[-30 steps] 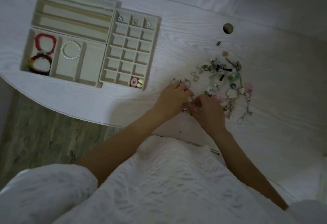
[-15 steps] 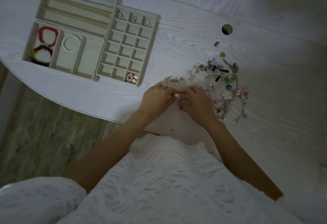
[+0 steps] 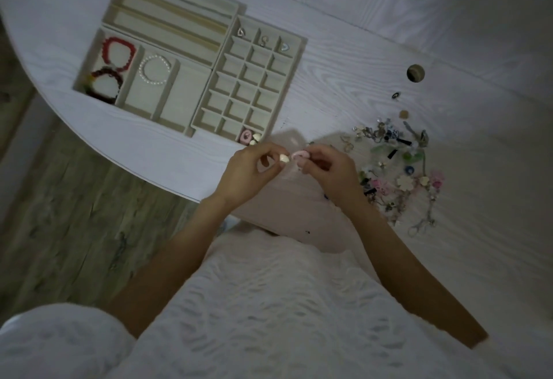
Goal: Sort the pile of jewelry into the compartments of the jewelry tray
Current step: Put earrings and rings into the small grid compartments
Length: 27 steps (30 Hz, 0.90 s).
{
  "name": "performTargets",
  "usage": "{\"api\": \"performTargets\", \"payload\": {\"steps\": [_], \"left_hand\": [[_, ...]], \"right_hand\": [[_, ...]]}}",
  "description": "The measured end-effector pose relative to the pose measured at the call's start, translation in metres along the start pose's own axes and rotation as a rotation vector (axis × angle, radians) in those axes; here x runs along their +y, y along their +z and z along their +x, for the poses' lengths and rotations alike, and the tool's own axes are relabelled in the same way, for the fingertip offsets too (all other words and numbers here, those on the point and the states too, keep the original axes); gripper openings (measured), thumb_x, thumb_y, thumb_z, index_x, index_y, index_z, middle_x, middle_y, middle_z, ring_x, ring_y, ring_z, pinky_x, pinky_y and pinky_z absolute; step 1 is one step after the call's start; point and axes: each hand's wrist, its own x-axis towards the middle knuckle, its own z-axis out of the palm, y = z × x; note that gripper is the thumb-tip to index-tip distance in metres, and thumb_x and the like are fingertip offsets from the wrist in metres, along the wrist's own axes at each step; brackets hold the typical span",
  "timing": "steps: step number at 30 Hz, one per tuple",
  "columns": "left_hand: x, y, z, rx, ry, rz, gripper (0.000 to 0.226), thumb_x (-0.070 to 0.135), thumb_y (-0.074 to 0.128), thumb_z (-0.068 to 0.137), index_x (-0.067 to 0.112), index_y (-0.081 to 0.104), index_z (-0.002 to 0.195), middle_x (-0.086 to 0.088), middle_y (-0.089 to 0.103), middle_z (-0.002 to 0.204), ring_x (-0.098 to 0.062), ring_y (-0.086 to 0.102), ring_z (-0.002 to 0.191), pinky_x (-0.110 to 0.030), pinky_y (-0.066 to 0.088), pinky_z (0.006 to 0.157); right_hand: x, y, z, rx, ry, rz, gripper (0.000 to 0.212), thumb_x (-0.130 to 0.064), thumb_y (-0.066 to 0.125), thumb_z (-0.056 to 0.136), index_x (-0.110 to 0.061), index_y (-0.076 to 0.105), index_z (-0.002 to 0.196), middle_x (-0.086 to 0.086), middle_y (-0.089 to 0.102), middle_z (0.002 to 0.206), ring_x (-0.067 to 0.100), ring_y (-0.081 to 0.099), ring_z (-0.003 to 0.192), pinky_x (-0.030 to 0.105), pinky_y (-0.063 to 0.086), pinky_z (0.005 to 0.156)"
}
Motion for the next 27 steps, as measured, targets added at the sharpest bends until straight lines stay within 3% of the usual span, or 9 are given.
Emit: {"api": "performTargets", "payload": {"steps": [6,9,11,13,16,18,22,24,27], "left_hand": [[-0.032,-0.056,0.004,0.168,-0.127,-0.057,0.012,0.020,0.067,0.087,0.019,0.064,0.099,0.016,0.062,0.082,0.002,0.055,0.071,-0.007,0.035,0.062],[-0.044,-0.077,0.015,0.186,-0.097,0.044,0.012,0.020,0.066,0.088,0.021,0.067,0.100,0.011,0.062,0.084,0.001,0.054,0.072,-0.011,0.037,0.065],[-0.052,-0.092,0.025,0.180,-0.054,0.101,0.015,0.013,0.066,0.088,0.018,0.070,0.101,0.009,0.060,0.083,0.002,0.052,0.071,-0.005,0.035,0.067],[-0.059,-0.102,0.036,0.112,-0.018,0.162,0.019,0.010,0.064,0.088,0.017,0.072,0.104,0.007,0.059,0.085,-0.003,0.053,0.074,-0.009,0.038,0.069],[-0.069,-0.103,0.047,-0.007,0.074,0.276,0.020,0.014,0.062,0.087,0.020,0.074,0.103,0.001,0.066,0.094,-0.023,0.056,0.085,-0.027,0.042,0.074],[-0.074,-0.099,0.049,-0.025,0.176,0.359,0.022,0.015,0.061,0.085,0.019,0.074,0.102,-0.006,0.067,0.106,-0.028,0.052,0.090,-0.027,0.038,0.079],[-0.074,-0.096,0.043,0.143,0.238,0.342,0.028,0.010,0.050,0.088,0.013,0.072,0.105,-0.011,0.062,0.110,-0.022,0.043,0.096,-0.019,0.034,0.083],[-0.073,-0.098,0.035,0.247,0.214,0.384,0.028,0.011,0.046,0.087,0.010,0.071,0.099,-0.012,0.062,0.102,-0.025,0.045,0.093,-0.024,0.037,0.079],[-0.076,-0.096,0.022,0.261,0.205,0.488,0.026,0.007,0.046,0.082,0.010,0.071,0.092,-0.012,0.060,0.096,-0.028,0.047,0.088,-0.031,0.039,0.074]], "right_hand": [[-0.031,0.060,0.033,-0.015,-0.068,-0.152,0.012,-0.024,0.071,0.082,-0.018,0.060,0.084,-0.007,0.067,0.072,0.010,0.062,0.067,0.029,0.050,0.063],[-0.039,0.079,0.054,0.022,-0.095,-0.256,0.006,-0.020,0.070,0.082,-0.016,0.066,0.083,-0.013,0.060,0.071,0.001,0.053,0.064,0.024,0.044,0.059],[-0.044,0.092,0.066,0.031,-0.092,-0.295,0.006,-0.019,0.070,0.081,-0.015,0.067,0.082,-0.008,0.062,0.072,0.003,0.053,0.065,0.019,0.042,0.058],[-0.045,0.103,0.073,0.031,-0.104,-0.370,0.008,-0.022,0.072,0.080,-0.015,0.069,0.080,-0.002,0.066,0.075,0.009,0.057,0.068,0.018,0.040,0.056],[-0.042,0.110,0.075,0.021,-0.111,-0.518,0.010,-0.024,0.069,0.081,-0.015,0.073,0.081,0.004,0.061,0.085,0.018,0.054,0.083,0.026,0.037,0.063],[-0.041,0.112,0.072,0.035,-0.171,-0.637,0.011,-0.023,0.066,0.083,-0.015,0.073,0.083,0.006,0.056,0.089,0.019,0.049,0.084,0.026,0.034,0.062],[-0.040,0.108,0.067,0.152,-0.335,-0.710,0.007,-0.014,0.067,0.080,-0.009,0.072,0.079,0.008,0.056,0.084,0.021,0.053,0.078,0.023,0.036,0.058],[-0.040,0.103,0.069,0.167,-0.393,-0.747,0.004,-0.009,0.067,0.079,-0.007,0.071,0.078,0.010,0.057,0.085,0.024,0.055,0.079,0.026,0.042,0.058],[-0.041,0.103,0.074,0.136,-0.455,-0.790,0.014,-0.016,0.061,0.082,-0.008,0.071,0.076,0.010,0.055,0.082,0.025,0.053,0.075,0.032,0.045,0.058]]}}
